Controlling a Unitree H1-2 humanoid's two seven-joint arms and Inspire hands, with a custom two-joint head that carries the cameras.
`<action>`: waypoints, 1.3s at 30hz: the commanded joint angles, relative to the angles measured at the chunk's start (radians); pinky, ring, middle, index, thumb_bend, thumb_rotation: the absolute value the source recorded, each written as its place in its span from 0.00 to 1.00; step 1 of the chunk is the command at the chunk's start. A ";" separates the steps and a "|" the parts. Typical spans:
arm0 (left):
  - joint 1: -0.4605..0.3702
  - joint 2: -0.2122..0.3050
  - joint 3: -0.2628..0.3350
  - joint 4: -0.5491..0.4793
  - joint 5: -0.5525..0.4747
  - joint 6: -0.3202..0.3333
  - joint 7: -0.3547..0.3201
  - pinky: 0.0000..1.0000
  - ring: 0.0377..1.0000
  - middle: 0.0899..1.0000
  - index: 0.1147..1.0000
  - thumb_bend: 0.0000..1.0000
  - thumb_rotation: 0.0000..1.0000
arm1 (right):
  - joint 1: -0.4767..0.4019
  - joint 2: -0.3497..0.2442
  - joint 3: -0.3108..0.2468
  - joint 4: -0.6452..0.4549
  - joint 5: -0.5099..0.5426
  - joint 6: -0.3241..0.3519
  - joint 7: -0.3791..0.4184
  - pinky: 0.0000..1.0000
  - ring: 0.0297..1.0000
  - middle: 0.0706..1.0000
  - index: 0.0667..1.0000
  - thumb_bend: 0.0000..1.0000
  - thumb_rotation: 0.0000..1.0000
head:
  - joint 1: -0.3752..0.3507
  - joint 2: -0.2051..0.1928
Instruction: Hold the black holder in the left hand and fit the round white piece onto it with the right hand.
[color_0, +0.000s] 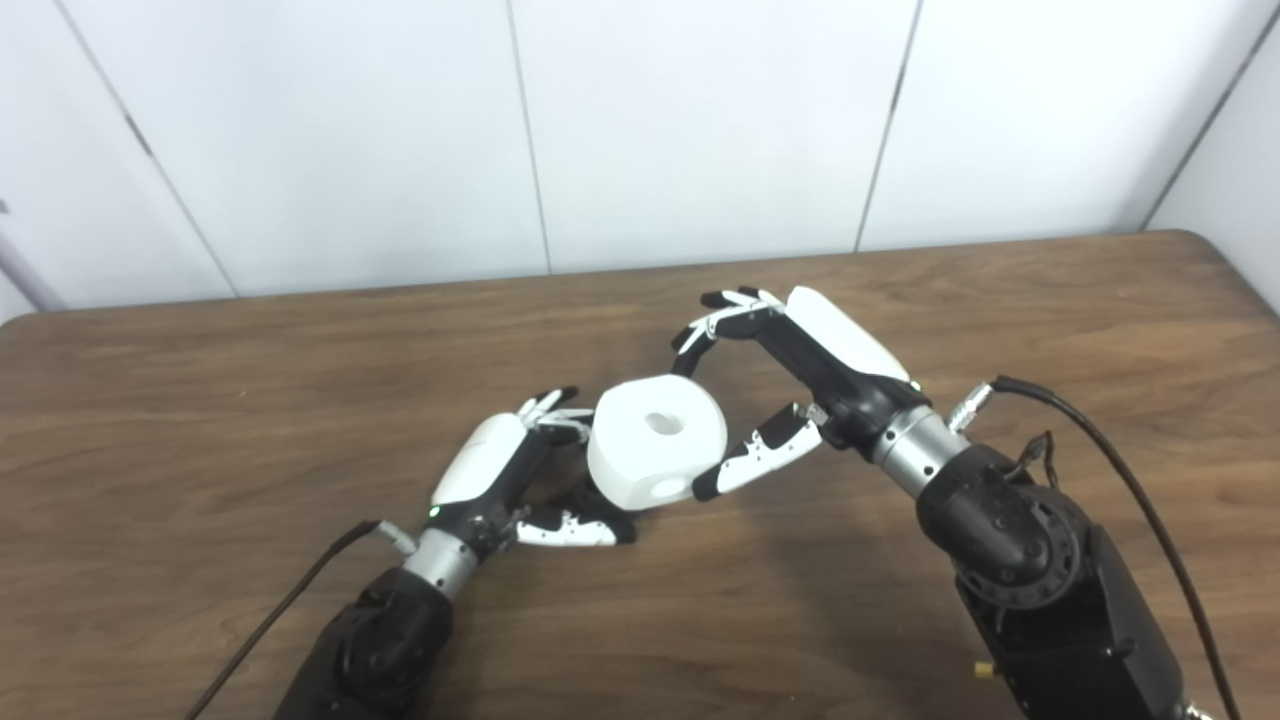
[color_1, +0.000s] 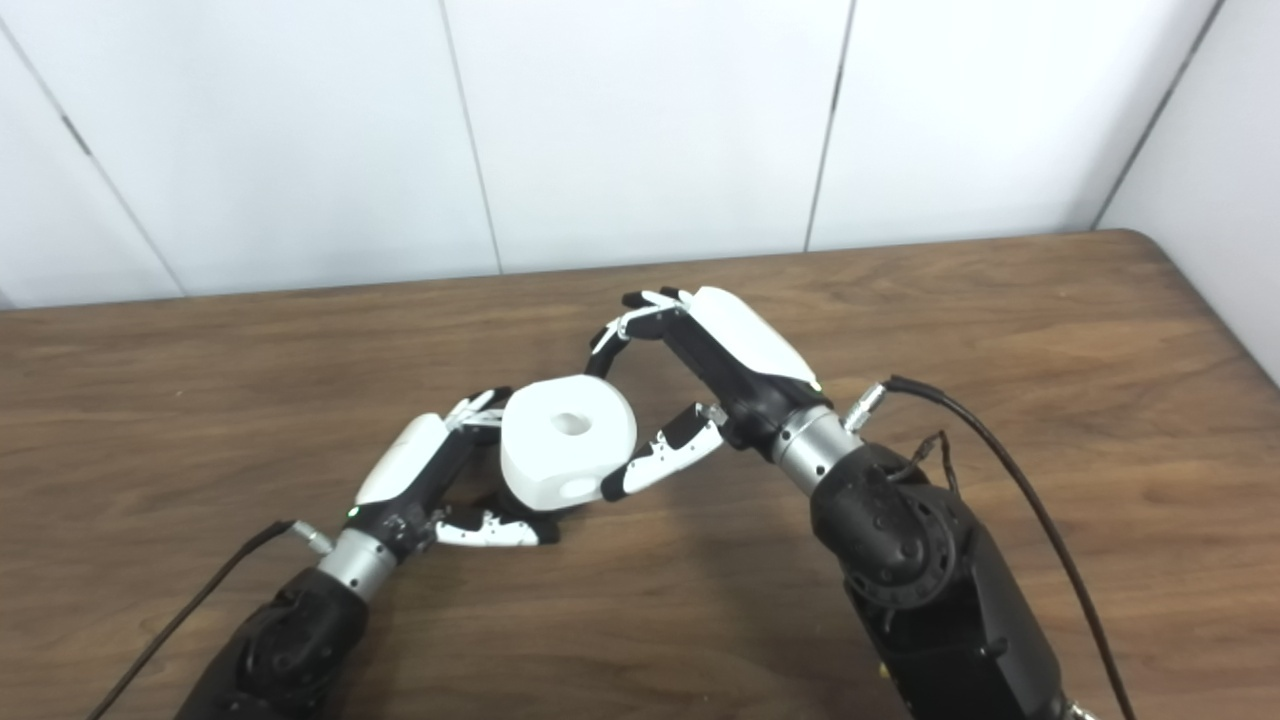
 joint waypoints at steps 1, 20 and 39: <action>0.013 -0.016 -0.026 -0.012 0.005 0.004 -0.018 1.00 0.98 0.80 0.41 0.52 0.05 | -0.049 0.004 -0.002 -0.009 -0.001 -0.048 -0.025 1.00 0.93 0.72 0.44 0.52 0.14 | 0.003 0.001; 0.023 -0.019 -0.043 -0.047 -0.002 0.005 -0.018 1.00 0.97 0.80 0.41 0.52 0.05 | -0.040 0.021 0.004 0.077 0.003 -0.103 -0.063 1.00 0.93 0.72 0.44 0.52 0.14 | 0.015 0.010; 0.034 -0.022 -0.043 -0.095 -0.004 0.044 -0.036 1.00 0.97 0.80 0.41 0.52 0.05 | -0.006 -0.051 0.017 0.079 -0.001 -0.154 -0.042 1.00 0.93 0.72 0.44 0.52 0.14 | 0.004 0.041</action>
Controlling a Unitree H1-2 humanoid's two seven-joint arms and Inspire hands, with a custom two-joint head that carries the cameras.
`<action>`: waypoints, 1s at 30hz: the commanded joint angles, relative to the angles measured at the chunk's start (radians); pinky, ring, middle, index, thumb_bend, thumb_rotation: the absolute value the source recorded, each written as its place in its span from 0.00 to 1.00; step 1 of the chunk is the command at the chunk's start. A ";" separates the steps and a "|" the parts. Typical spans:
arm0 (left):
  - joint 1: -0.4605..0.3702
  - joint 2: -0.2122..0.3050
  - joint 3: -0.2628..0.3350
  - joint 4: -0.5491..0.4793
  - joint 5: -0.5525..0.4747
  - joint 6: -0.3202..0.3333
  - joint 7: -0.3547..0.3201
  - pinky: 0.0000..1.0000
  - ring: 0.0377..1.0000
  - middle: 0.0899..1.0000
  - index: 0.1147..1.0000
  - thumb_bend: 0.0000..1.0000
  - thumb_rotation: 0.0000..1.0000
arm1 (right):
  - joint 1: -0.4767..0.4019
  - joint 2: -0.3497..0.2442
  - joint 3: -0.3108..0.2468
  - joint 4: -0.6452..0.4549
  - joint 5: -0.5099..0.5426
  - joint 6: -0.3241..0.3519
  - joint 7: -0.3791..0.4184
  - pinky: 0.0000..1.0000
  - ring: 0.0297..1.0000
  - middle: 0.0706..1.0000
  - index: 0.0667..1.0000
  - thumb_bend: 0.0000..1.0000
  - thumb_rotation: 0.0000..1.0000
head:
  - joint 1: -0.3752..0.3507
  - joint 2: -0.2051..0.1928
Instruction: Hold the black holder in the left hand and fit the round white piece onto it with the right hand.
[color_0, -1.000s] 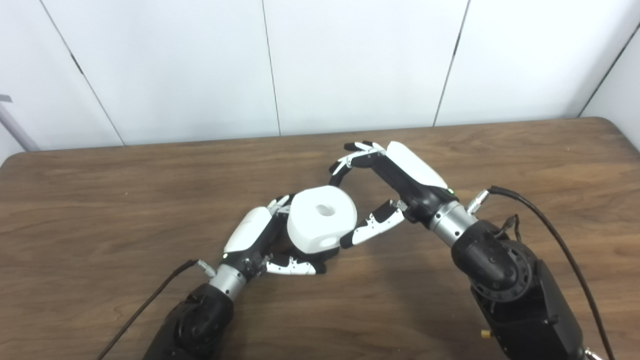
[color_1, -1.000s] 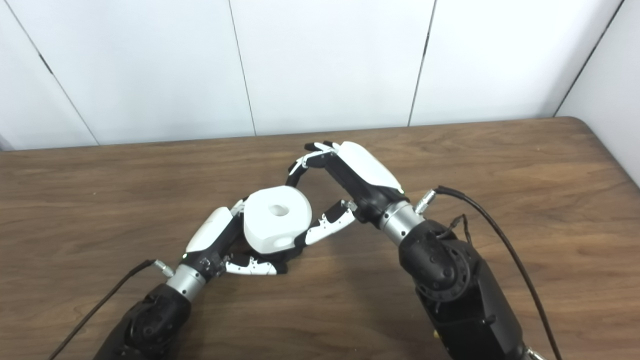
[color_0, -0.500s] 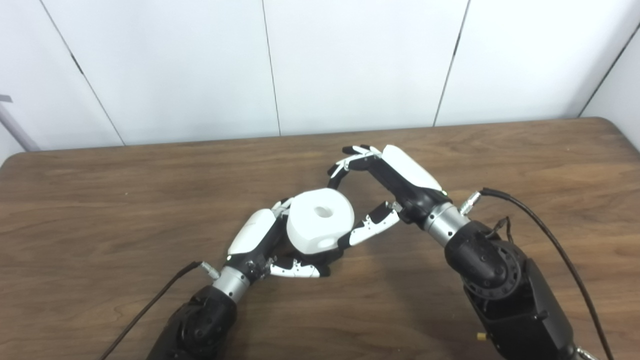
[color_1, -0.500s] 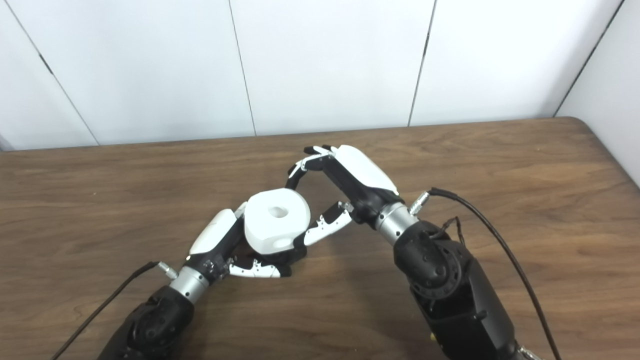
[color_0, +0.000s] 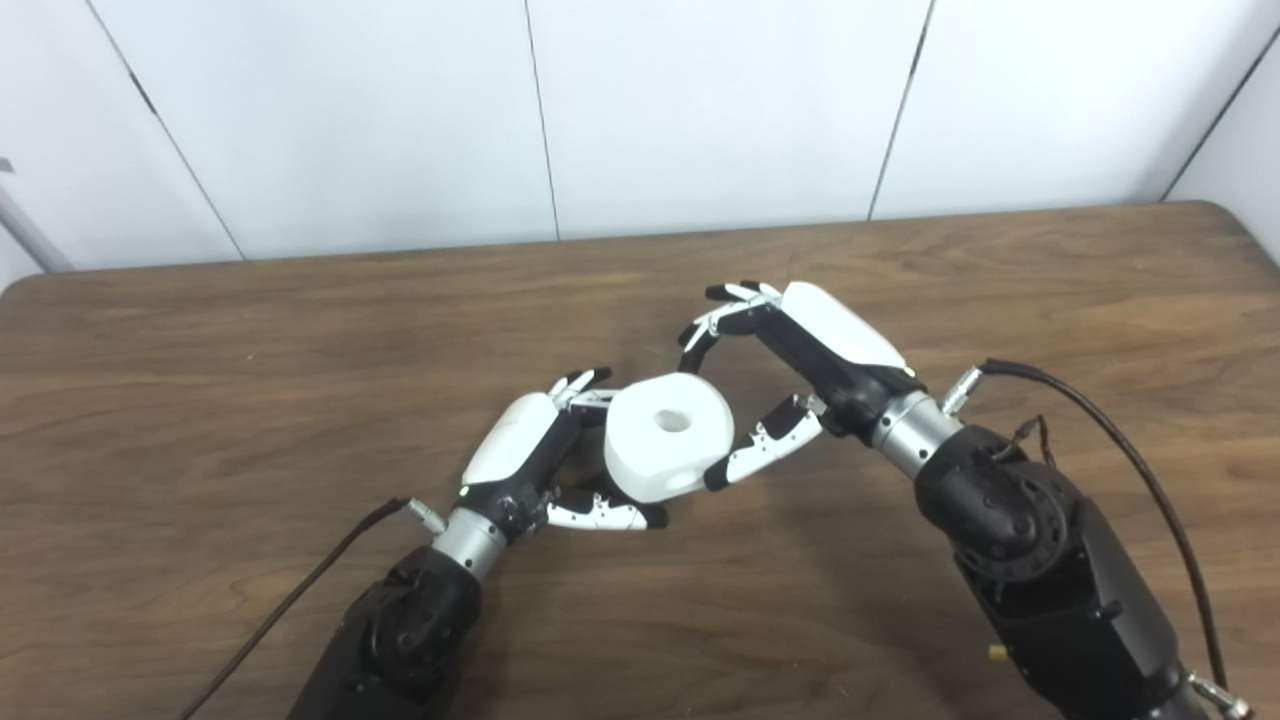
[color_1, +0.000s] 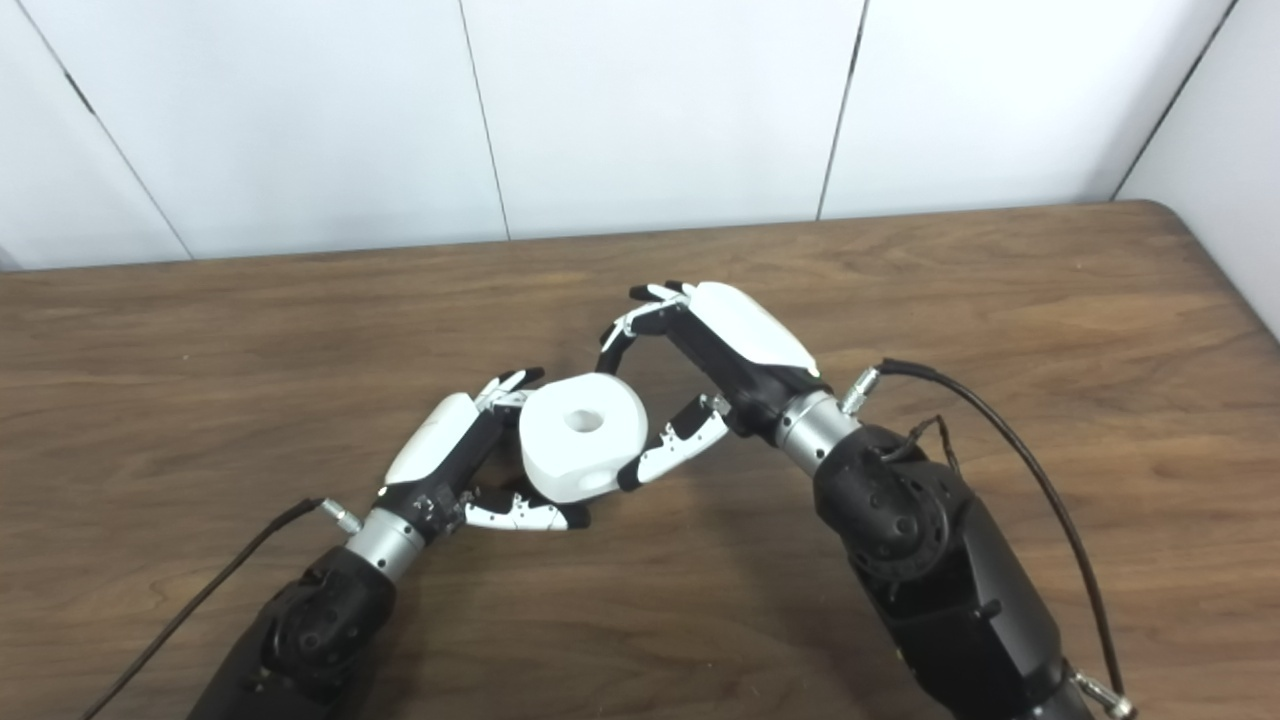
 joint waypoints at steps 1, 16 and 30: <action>0.001 -0.006 -0.012 -0.026 -0.003 -0.001 -0.018 1.00 0.97 0.80 0.41 0.52 0.05 | -0.025 -0.005 -0.006 -0.010 0.001 -0.045 -0.015 1.00 0.93 0.72 0.44 0.52 0.14 | 0.002 0.002; 0.002 -0.004 -0.008 -0.041 -0.003 0.001 -0.027 1.00 0.98 0.80 0.41 0.52 0.05 | -0.018 0.016 0.006 -0.001 -0.024 -0.024 -0.018 1.00 0.93 0.72 0.44 0.52 0.14 | 0.004 0.003; 0.013 -0.007 -0.008 -0.064 0.004 0.014 -0.035 1.00 0.97 0.80 0.41 0.52 0.05 | -0.016 0.041 0.012 0.060 -0.032 -0.070 -0.051 1.00 0.93 0.72 0.44 0.52 0.14 | 0.016 0.009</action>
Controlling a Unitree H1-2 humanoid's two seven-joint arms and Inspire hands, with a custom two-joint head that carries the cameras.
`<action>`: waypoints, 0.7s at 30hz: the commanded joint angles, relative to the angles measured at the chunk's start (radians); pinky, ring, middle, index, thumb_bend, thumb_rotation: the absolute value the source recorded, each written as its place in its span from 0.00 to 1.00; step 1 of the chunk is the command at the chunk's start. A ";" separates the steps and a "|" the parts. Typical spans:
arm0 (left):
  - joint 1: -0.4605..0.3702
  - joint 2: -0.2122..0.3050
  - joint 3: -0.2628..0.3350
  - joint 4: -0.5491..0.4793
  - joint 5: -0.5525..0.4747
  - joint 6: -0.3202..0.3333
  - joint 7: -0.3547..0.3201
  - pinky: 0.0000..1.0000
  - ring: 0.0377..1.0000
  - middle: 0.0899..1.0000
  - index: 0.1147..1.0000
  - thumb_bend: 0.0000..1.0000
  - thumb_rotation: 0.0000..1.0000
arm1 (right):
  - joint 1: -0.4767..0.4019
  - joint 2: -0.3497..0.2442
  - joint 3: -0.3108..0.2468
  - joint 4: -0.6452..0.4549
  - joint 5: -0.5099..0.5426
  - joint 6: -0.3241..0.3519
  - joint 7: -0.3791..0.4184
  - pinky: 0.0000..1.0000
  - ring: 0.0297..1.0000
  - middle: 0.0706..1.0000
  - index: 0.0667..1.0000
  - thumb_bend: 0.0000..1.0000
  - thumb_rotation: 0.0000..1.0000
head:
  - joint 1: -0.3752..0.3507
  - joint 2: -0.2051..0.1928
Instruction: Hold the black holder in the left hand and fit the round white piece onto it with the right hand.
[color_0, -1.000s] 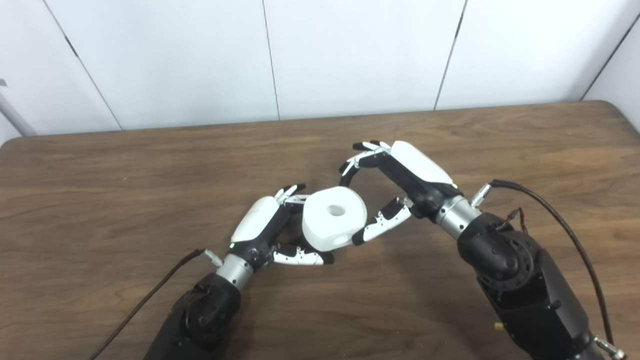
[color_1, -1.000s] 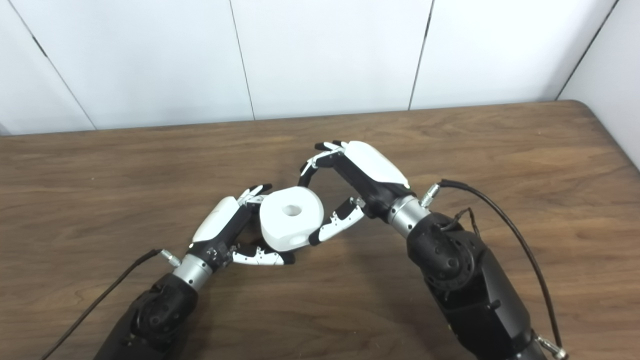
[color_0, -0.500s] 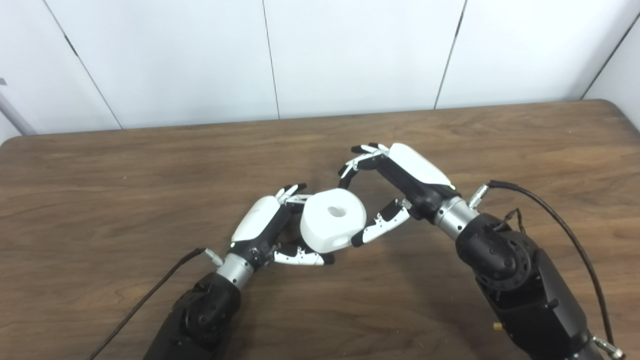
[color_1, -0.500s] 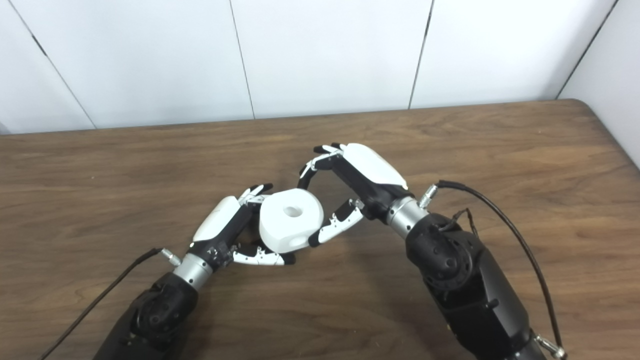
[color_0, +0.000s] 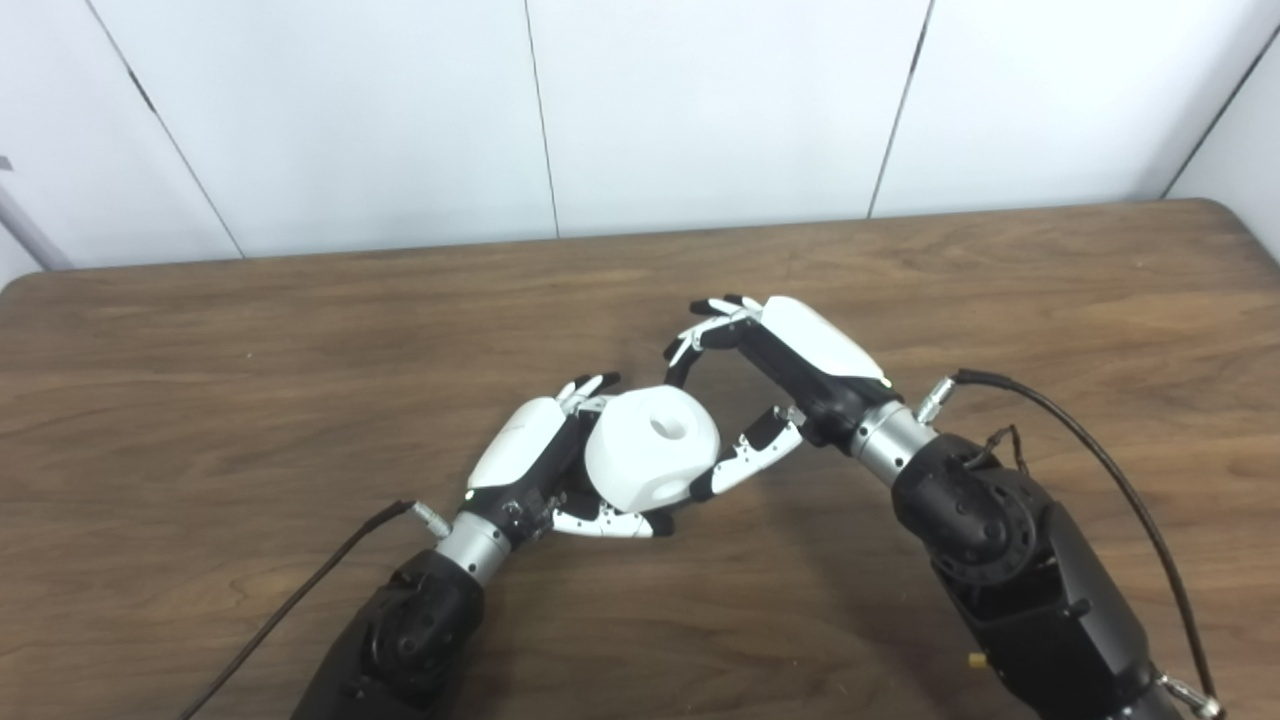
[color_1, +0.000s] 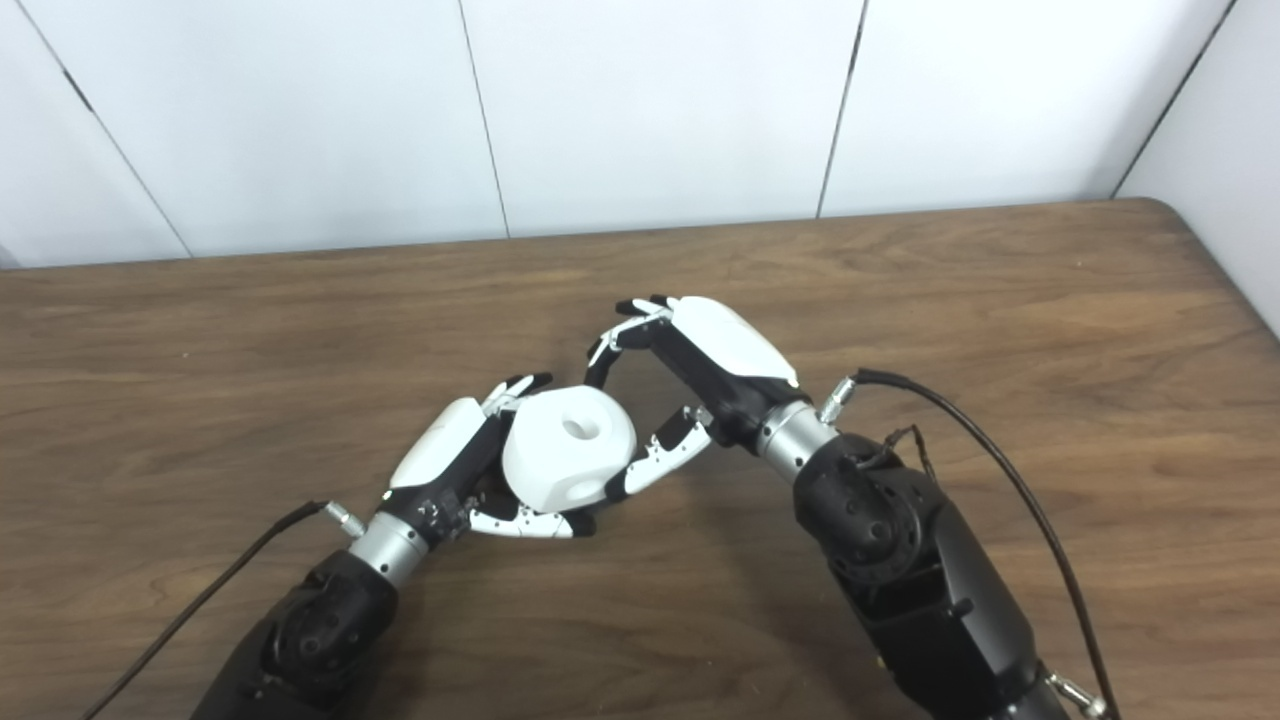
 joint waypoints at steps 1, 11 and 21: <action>-0.002 -0.007 -0.008 -0.034 0.005 0.006 -0.009 1.00 0.97 0.80 0.41 0.52 0.05 | -0.025 0.006 -0.006 -0.006 -0.004 -0.031 -0.025 1.00 0.94 0.73 0.44 0.52 0.14 | 0.000 0.004; 0.002 -0.005 -0.009 -0.051 0.001 0.022 -0.012 1.00 0.98 0.80 0.41 0.52 0.05 | -0.040 -0.036 -0.018 -0.027 -0.012 -0.026 0.007 1.00 0.94 0.72 0.44 0.52 0.14 | -0.013 0.020; -0.002 -0.007 -0.013 -0.048 0.008 0.029 -0.011 1.00 0.98 0.80 0.41 0.52 0.05 | -0.084 -0.099 -0.031 -0.073 -0.003 -0.060 0.043 1.00 0.92 0.71 0.44 0.52 0.14 | -0.034 0.026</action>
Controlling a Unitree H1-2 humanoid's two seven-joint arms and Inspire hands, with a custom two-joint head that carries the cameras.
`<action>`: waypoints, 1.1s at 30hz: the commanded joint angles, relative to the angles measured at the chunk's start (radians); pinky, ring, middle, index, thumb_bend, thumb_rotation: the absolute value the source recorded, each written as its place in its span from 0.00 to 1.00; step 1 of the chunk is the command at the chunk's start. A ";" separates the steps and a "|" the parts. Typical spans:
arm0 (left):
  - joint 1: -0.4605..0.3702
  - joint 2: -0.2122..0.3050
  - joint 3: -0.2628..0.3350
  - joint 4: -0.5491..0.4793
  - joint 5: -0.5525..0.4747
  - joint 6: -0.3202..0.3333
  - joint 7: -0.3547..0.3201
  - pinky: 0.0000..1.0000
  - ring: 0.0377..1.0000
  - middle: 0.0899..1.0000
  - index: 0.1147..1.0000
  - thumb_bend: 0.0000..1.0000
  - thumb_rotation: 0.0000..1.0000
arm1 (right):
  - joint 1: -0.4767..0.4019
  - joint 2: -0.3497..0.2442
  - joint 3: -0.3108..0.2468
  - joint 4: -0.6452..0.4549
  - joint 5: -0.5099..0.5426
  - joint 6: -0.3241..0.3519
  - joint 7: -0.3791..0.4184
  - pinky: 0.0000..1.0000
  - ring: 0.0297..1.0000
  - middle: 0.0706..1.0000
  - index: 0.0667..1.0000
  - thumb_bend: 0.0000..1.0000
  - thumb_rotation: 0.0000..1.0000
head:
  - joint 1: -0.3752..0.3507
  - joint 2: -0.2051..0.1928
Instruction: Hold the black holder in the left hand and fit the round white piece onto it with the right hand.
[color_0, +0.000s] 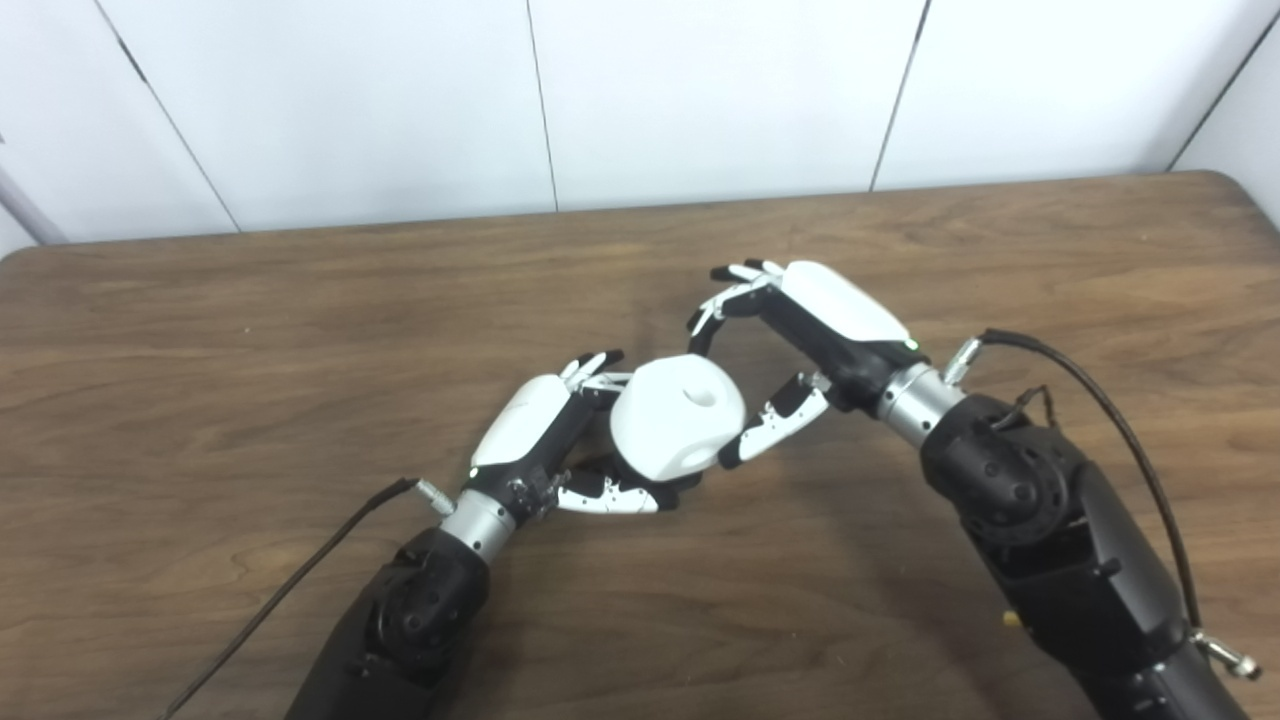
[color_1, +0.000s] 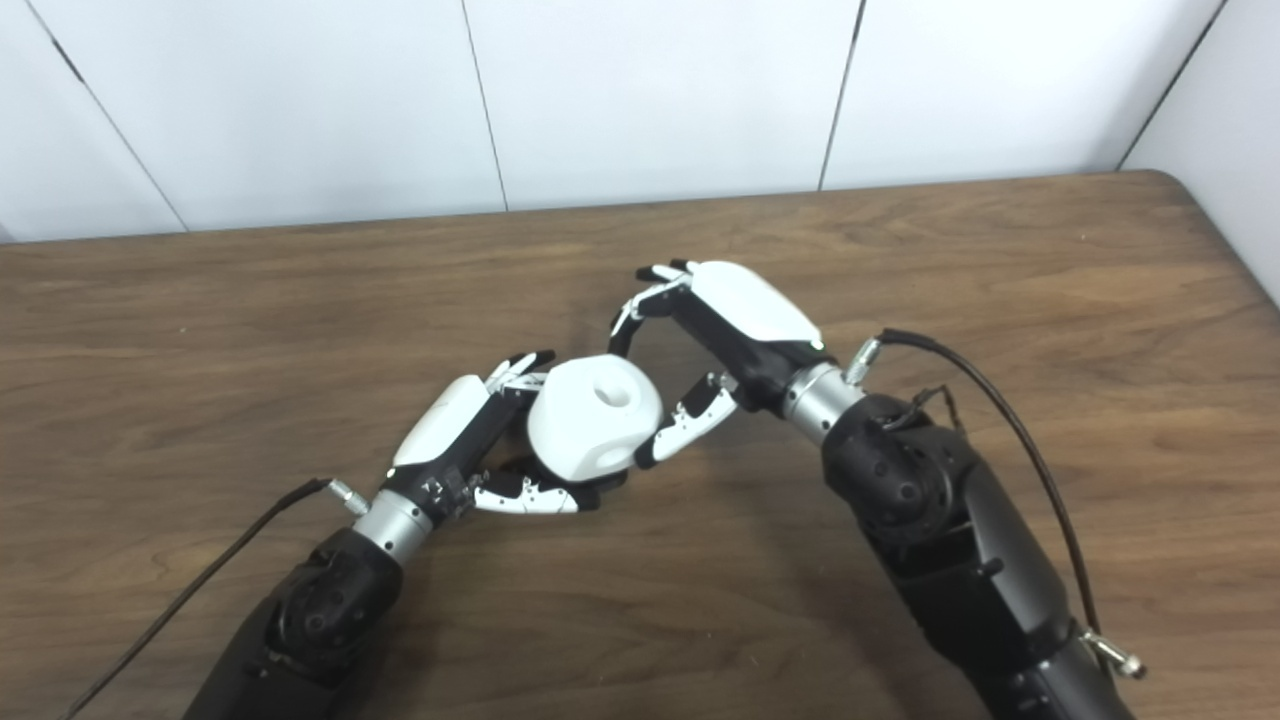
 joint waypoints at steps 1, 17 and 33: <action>-0.013 -0.003 -0.005 -0.019 0.006 -0.001 -0.006 1.00 0.98 0.80 0.41 0.52 0.05 | -0.060 -0.013 -0.016 -0.054 -0.005 -0.032 -0.001 1.00 0.92 0.70 0.44 0.52 0.14 | -0.002 0.001; -0.014 -0.014 -0.006 -0.013 0.007 -0.002 -0.002 1.00 0.98 0.80 0.41 0.52 0.05 | -0.120 -0.029 -0.012 -0.102 -0.044 -0.033 0.068 1.00 0.92 0.69 0.44 0.52 0.14 | -0.009 0.000; -0.014 -0.017 -0.004 -0.012 0.003 -0.001 0.000 1.00 0.98 0.80 0.41 0.52 0.05 | -0.174 -0.047 -0.021 -0.106 -0.044 -0.055 0.111 1.00 0.90 0.67 0.44 0.52 0.14 | -0.012 0.001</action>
